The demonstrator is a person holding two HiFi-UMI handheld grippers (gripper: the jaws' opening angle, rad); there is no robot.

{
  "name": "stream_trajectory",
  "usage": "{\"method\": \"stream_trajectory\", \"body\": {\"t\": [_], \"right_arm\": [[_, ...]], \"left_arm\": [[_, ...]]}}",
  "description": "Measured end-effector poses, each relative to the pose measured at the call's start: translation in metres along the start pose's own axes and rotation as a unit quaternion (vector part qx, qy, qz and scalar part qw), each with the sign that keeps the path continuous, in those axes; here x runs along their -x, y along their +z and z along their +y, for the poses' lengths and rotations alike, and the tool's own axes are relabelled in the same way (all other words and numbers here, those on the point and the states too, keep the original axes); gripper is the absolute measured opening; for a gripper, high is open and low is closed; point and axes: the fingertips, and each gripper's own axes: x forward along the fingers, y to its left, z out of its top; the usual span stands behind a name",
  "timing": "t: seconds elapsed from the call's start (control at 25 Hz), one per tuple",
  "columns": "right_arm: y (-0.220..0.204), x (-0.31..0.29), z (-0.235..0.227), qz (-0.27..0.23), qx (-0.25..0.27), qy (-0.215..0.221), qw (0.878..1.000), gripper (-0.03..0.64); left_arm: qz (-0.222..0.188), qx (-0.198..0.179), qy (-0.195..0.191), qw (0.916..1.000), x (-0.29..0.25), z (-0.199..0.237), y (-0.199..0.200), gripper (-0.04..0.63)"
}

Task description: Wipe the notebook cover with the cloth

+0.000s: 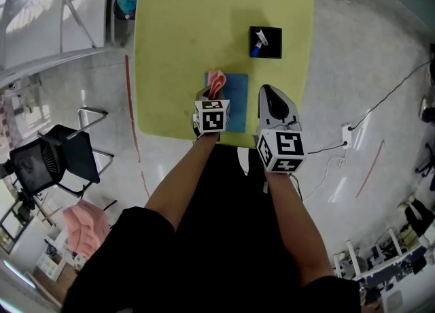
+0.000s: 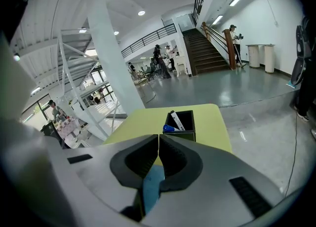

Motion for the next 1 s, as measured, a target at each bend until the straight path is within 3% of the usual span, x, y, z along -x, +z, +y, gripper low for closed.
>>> {"method": "stream_trajectory", "body": {"t": [0.28, 1.0], "right_arm": [[-0.001, 0.002, -0.011, -0.002, -0.006, -0.005, 1.000, 0.032], [-0.002, 0.009, -0.028, -0.003, -0.010, -0.008, 1.000, 0.032]], "left_arm": [[-0.003, 0.016, 0.008, 0.9998, -0.001, -0.006, 0.003, 0.023], [-0.002, 0.002, -0.014, 0.9999, -0.006, -0.039, 0.008, 0.023]]}}
